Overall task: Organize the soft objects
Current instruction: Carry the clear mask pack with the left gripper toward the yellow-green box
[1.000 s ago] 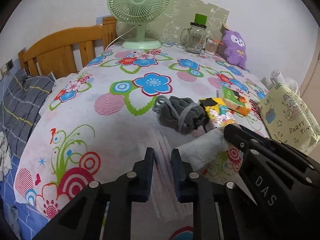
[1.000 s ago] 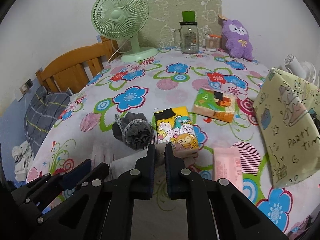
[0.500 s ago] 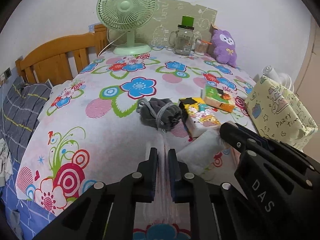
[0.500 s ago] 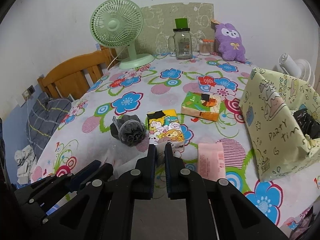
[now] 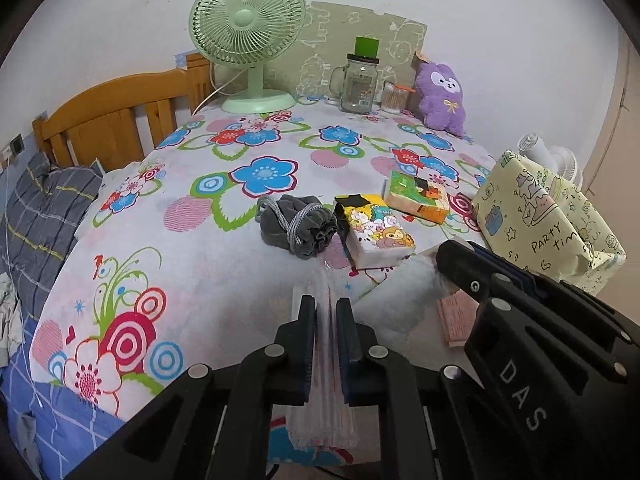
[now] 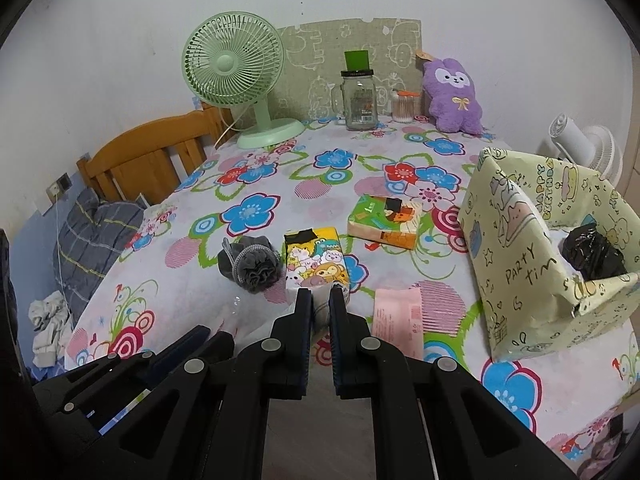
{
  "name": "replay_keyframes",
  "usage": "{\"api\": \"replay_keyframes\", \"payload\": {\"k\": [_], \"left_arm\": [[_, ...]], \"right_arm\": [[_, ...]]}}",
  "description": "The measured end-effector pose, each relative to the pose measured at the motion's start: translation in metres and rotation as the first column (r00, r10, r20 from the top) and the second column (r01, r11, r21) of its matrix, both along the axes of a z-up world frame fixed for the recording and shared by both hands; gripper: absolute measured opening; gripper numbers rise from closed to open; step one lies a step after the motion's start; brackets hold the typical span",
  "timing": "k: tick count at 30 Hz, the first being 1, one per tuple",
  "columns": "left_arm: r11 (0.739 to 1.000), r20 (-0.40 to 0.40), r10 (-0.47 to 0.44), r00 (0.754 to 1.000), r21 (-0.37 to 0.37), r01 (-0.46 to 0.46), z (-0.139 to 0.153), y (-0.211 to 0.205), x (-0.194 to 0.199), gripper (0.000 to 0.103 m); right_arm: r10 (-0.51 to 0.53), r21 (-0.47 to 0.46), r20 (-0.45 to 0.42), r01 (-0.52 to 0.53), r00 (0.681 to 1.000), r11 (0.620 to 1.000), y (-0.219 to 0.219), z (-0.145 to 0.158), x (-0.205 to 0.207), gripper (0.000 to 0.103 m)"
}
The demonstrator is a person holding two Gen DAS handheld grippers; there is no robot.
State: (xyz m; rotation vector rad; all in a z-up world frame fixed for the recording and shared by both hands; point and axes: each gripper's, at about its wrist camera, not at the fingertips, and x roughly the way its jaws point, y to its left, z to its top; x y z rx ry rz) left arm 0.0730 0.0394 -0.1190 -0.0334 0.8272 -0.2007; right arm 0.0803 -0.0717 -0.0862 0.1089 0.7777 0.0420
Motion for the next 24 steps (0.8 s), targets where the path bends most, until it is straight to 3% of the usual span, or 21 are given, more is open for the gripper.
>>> {"api": "replay_keyframes", "payload": {"k": [13, 24], "left_arm": [[0.999, 0.024, 0.049, 0.999, 0.010, -0.049, 0.005, 0.001, -0.025, 0.007], [1.000, 0.099, 0.013, 0.995, 0.003, -0.013, 0.036, -0.027, -0.042, 0.007]], "right_arm": [[0.026, 0.011, 0.005, -0.026, 1.000, 1.000, 0.001, 0.002, -0.019, 0.011], [-0.016, 0.005, 0.079, 0.016, 0.997, 1.000, -0.026, 0.036, -0.039, 0.011]]}}
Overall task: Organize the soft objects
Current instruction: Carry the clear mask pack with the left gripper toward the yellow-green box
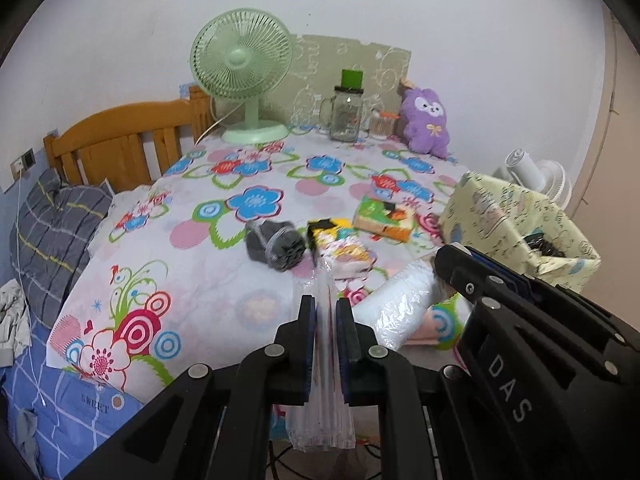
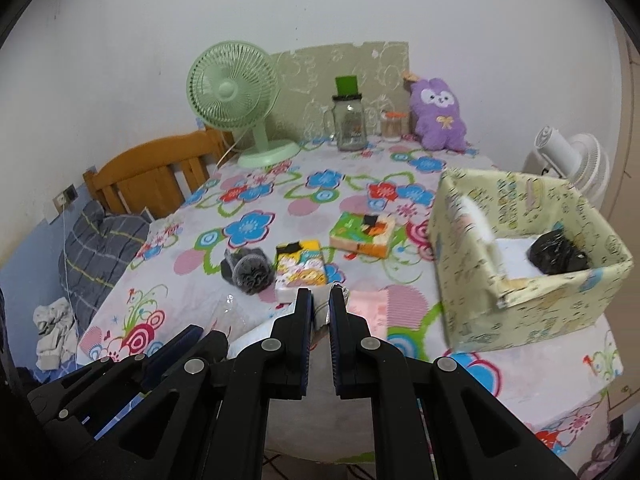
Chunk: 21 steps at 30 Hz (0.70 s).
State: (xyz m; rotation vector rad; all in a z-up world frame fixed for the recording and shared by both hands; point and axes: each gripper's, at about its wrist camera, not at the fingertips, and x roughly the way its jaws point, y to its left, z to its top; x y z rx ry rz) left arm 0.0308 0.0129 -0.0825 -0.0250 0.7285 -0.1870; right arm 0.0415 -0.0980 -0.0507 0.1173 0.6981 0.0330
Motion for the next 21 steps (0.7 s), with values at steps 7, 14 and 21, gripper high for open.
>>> {"api": "replay_keyframes", "payload": {"k": [7, 14, 21], "left_arm": [[1.000, 0.033, -0.014, 0.999, 0.019, 0.014, 0.021, -0.019, -0.005, 0.007], [0.999, 0.072, -0.038, 0.997, 0.025, 0.036, 0.045, -0.042, -0.007, 0.007], [0.997, 0.100, -0.069, 0.993, 0.031, 0.066, 0.066, -0.068, -0.004, 0.007]], "right_arm": [[-0.019, 0.021, 0.032, 0.019, 0.999, 1.000, -0.020, 0.020, -0.008, 0.011], [-0.042, 0.023, 0.071, 0.041, 0.997, 0.999, -0.041, 0.043, -0.010, 0.011], [-0.079, 0.031, 0.093, 0.076, 0.993, 0.997, -0.067, 0.065, -0.011, 0.011]]}}
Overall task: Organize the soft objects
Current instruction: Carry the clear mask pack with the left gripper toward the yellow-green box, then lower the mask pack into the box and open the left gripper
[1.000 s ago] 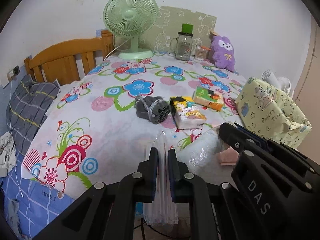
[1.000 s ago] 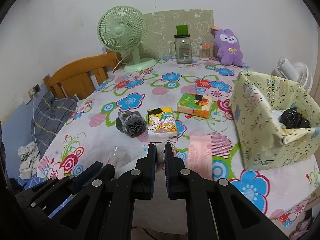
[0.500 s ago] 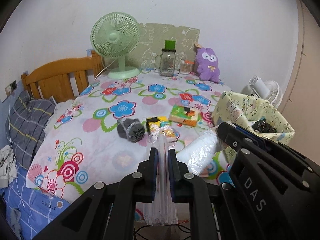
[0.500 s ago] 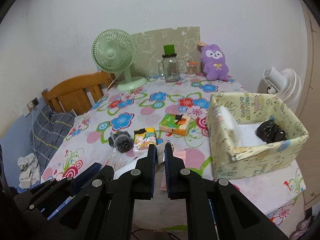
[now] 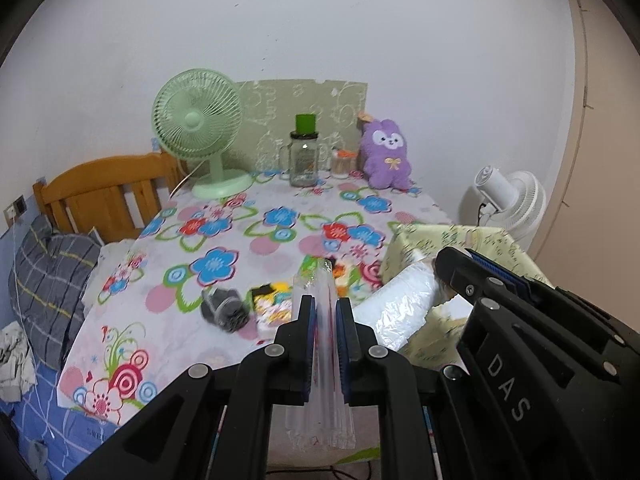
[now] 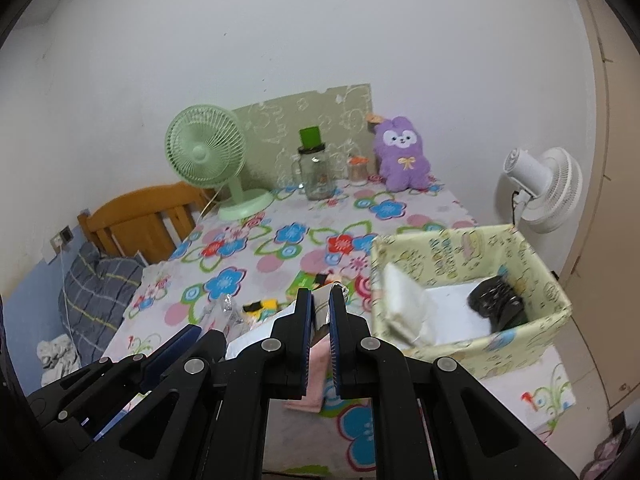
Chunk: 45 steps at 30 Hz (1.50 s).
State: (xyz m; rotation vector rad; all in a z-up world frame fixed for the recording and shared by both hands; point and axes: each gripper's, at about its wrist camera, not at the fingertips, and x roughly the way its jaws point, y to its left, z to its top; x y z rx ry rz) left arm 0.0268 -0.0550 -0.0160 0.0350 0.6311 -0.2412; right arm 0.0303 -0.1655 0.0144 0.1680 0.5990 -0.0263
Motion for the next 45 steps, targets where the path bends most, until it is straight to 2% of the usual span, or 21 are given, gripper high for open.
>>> {"api": "replay_keyframes", "payload": {"k": [9, 16, 32, 45], "left_arm": [[0.999, 0.030, -0.046, 0.998, 0.002, 0.046, 0.021, -0.037, 0.013, 0.008], [0.998, 0.047, -0.065, 0.997, 0.008, 0.065, 0.026, -0.066, 0.027, 0.008], [0.977, 0.035, -0.215, 0.976, 0.009, 0.215, 0.015, -0.118, 0.063, 0.007], [0.957, -0.026, -0.290, 0.957, 0.001, 0.290, -0.013, -0.136, 0.081, 0.008]], "right_arm": [[-0.044, 0.001, 0.025, 0.044, 0.999, 0.999, -0.035, 0.020, 0.007, 0.012], [-0.058, 0.009, 0.041, 0.058, 0.997, 0.998, -0.064, 0.024, 0.019, 0.012], [-0.139, 0.026, 0.035, 0.138, 0.990, 0.990, -0.114, 0.012, 0.048, 0.011], [-0.187, 0.043, -0.040, 0.189, 0.982, 0.981, -0.130, -0.019, 0.063, 0.011]]}}
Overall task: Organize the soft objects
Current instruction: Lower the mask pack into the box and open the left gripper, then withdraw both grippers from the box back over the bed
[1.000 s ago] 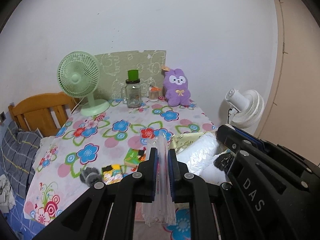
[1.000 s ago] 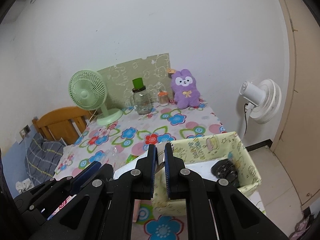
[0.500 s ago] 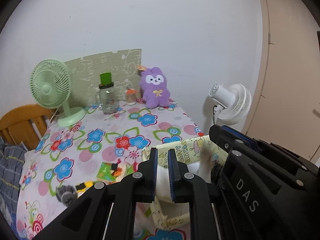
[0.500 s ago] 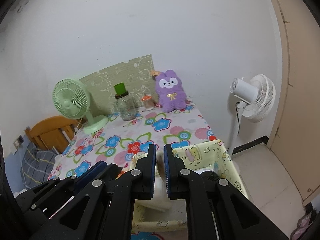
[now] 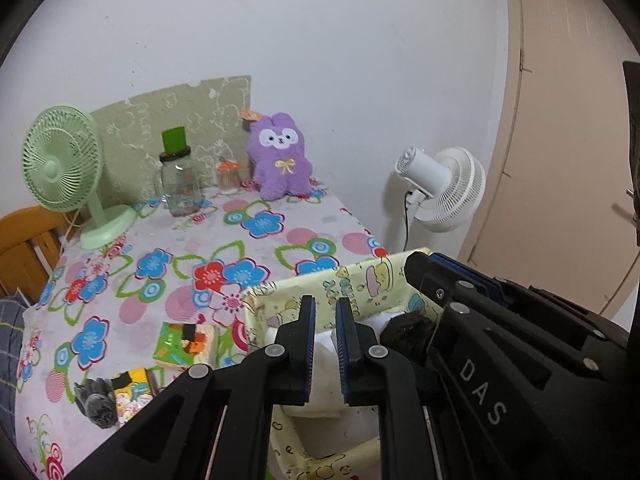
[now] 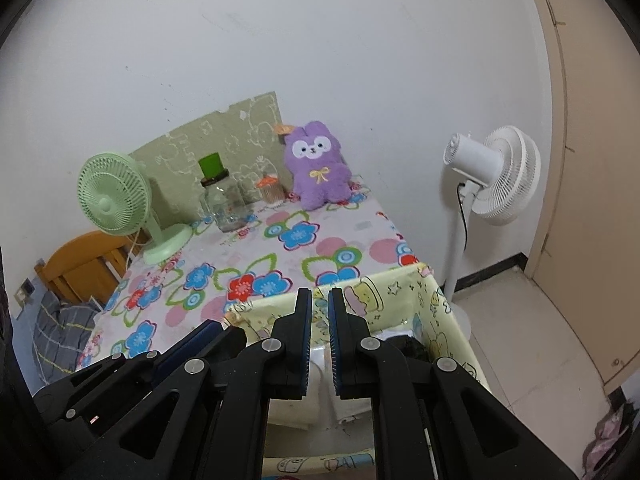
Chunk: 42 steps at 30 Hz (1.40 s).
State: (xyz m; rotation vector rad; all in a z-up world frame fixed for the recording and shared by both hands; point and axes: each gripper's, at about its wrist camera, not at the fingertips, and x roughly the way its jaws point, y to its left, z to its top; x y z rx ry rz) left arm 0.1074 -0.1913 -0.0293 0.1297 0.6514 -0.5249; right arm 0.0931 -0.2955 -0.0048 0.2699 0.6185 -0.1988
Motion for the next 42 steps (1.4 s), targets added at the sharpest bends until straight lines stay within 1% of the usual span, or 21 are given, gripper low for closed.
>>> {"api": "replay_keyframes", "payload": {"k": [2, 4, 6, 8, 9, 10, 11, 13, 14, 15, 16, 17, 19, 21, 22, 24, 29, 32, 36, 42], "left_arm": [[1.000, -0.016, -0.008, 1.000, 0.008, 0.009, -0.005, -0.002, 0.002, 0.009], [1.000, -0.034, -0.006, 0.999, 0.022, 0.007, -0.010, -0.004, 0.003, 0.036], [0.999, -0.035, 0.002, 0.999, 0.033, -0.001, -0.013, -0.004, 0.002, 0.040], [0.999, -0.045, 0.000, 0.999, 0.042, 0.002, -0.015, -0.004, 0.002, 0.050], [0.999, -0.052, 0.005, 0.999, 0.051, -0.003, -0.015, -0.004, 0.002, 0.063], [0.998, -0.052, 0.012, 0.999, 0.061, -0.009, -0.016, -0.003, 0.001, 0.074], [0.998, -0.047, 0.019, 0.999, 0.069, -0.015, -0.016, -0.003, 0.000, 0.078], [0.997, -0.031, 0.022, 0.999, 0.077, -0.020, -0.015, 0.000, -0.005, 0.083], [0.997, -0.028, 0.020, 0.999, 0.077, -0.017, -0.015, 0.002, -0.007, 0.085], [0.996, -0.025, 0.027, 0.999, 0.081, -0.025, -0.014, 0.005, -0.009, 0.088], [0.996, -0.025, 0.036, 0.999, 0.085, -0.033, -0.014, 0.008, -0.010, 0.092], [0.996, -0.024, 0.042, 0.999, 0.084, -0.039, -0.013, 0.012, -0.011, 0.094], [0.996, -0.031, 0.047, 0.998, 0.079, -0.045, -0.013, 0.019, -0.012, 0.101], [0.997, -0.044, 0.050, 0.998, 0.068, -0.047, -0.013, 0.027, -0.014, 0.103], [0.997, -0.050, 0.047, 0.998, 0.059, -0.044, -0.012, 0.031, -0.016, 0.103], [0.998, -0.059, 0.042, 0.997, 0.048, -0.039, -0.012, 0.038, -0.020, 0.103], [0.997, -0.061, 0.053, 0.997, 0.060, -0.049, -0.008, 0.054, -0.030, 0.103], [0.995, -0.044, 0.070, 0.997, 0.076, -0.066, -0.004, 0.063, -0.038, 0.103], [0.994, -0.028, 0.094, 0.995, 0.067, -0.092, -0.001, 0.078, -0.046, 0.103], [0.990, 0.030, 0.130, 0.991, 0.055, -0.131, 0.004, 0.099, -0.060, 0.103]], "right_arm": [[-0.001, 0.006, -0.017, 0.001, 1.000, 1.000, -0.002, -0.006, 0.002, 0.011], [0.001, 0.017, -0.036, -0.001, 0.999, 1.000, -0.004, -0.013, 0.004, 0.011], [0.005, 0.021, -0.043, -0.004, 0.999, 1.000, -0.004, -0.017, 0.004, 0.011], [0.014, 0.011, -0.053, -0.014, 0.999, 1.000, -0.003, -0.018, 0.004, 0.011], [0.018, 0.005, -0.059, -0.017, 0.998, 1.000, -0.002, -0.019, 0.003, 0.012], [0.025, -0.003, -0.068, -0.025, 0.997, 1.000, -0.001, -0.019, 0.003, 0.012], [0.030, -0.005, -0.072, -0.031, 0.997, 1.000, 0.000, -0.019, 0.003, 0.014], [0.042, -0.011, -0.079, -0.042, 0.996, 0.999, 0.003, -0.019, 0.002, 0.025], [0.042, -0.013, -0.077, -0.043, 0.996, 0.999, 0.005, -0.019, 0.000, 0.040], [0.037, -0.019, -0.067, -0.039, 0.997, 0.999, 0.008, -0.017, -0.004, 0.060], [0.035, -0.028, -0.054, -0.037, 0.998, 0.999, 0.011, -0.016, -0.006, 0.069], [0.036, -0.045, -0.031, -0.038, 0.999, 0.998, 0.016, -0.013, -0.011, 0.076], [0.042, -0.064, -0.020, -0.043, 0.999, 0.997, 0.022, -0.009, -0.015, 0.078], [0.045, -0.074, -0.015, -0.046, 0.999, 0.996, 0.030, -0.006, -0.020, 0.082], [0.045, -0.077, -0.011, -0.046, 0.999, 0.996, 0.032, -0.004, -0.022, 0.083], [0.040, -0.089, -0.006, -0.041, 0.999, 0.995, 0.039, -0.002, -0.027, 0.088], [0.028, -0.107, 0.000, -0.028, 1.000, 0.994, 0.057, 0.004, -0.039, 0.092], [0.026, -0.110, 0.009, -0.025, 1.000, 0.994, 0.065, 0.006, -0.045, 0.094], [0.029, -0.127, 0.017, -0.027, 0.999, 0.991, 0.080, 0.010, -0.053, 0.095], [0.051, -0.145, 0.028, -0.046, 0.998, 0.988, 0.101, 0.015, -0.062, 0.097]]}}
